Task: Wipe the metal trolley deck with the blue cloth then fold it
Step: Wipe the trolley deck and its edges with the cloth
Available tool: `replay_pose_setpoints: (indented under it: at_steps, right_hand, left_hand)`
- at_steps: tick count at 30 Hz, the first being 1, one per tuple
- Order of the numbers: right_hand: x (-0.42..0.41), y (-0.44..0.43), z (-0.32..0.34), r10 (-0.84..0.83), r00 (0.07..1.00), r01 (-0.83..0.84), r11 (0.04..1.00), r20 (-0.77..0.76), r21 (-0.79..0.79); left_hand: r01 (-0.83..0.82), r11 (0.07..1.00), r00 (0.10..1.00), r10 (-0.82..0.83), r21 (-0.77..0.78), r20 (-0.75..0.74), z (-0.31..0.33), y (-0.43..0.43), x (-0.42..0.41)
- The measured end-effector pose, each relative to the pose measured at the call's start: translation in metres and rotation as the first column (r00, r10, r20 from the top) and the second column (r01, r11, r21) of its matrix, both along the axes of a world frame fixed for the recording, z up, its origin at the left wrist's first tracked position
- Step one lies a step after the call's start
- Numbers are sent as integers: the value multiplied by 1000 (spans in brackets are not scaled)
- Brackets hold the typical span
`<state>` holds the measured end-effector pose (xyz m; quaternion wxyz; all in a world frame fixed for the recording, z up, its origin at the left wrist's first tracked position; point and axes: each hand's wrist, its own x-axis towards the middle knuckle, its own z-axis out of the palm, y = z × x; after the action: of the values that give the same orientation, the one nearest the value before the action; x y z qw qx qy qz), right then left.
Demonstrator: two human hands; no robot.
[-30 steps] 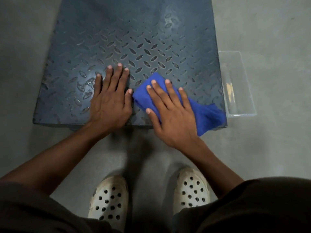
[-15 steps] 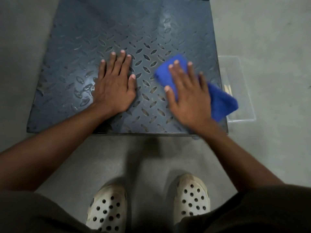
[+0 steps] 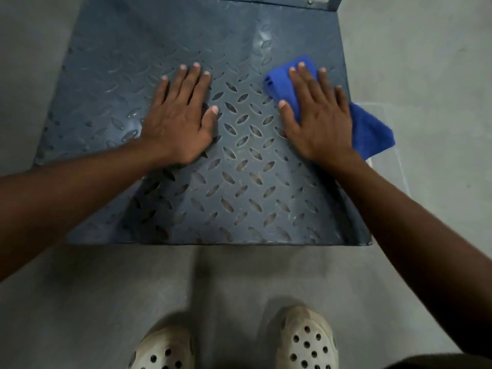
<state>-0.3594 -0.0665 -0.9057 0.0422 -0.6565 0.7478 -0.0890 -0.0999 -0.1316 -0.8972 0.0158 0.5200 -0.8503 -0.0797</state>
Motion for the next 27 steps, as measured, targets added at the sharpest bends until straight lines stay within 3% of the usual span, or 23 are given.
replay_pose_setpoints:
  at_steps: [2,5,8,12,13,15,17,19,24,27]
  right_hand:
    - [7,5,0,7,1000,-7,1000,-17,7]
    - [23,27,-1,271,958,-273,962,-89,-8]
    - [12,28,-5,548,818,-558,830,-176,-6]
    - [-3,15,-29,723,669,-725,686,-176,60]
    - [-2,12,-38,719,675,-721,691,-168,59]
    - [5,4,-52,598,788,-602,798,-148,21]
    - [13,-8,-61,378,920,-382,924,-107,-19]
    - [22,-16,-66,168,984,-170,985,-59,-35]
    - [33,12,-76,-117,993,118,992,8,-50]
    - [45,57,-81,-110,994,109,994,-12,-15]
  left_hand:
    - [24,1000,1000,-24,-11,10,-2,-8,-5]
    - [15,998,1000,-14,-67,16,-9,-7,-7]
    - [16,990,1000,-14,-137,16,-21,1,-6]
    - [31,983,999,-26,-179,32,-54,23,-7]
    - [38,983,999,-33,-180,31,-64,28,-6]
    - [42,981,999,-42,-188,2,-81,31,-4]
    - [23,982,999,-28,-185,-25,-90,29,-4]
    - [12,986,998,-21,-169,-52,-97,29,-8]
    - [8,988,990,-29,-154,-137,-108,36,-27]
    - [-10,988,987,-15,-157,-159,-115,36,-42]
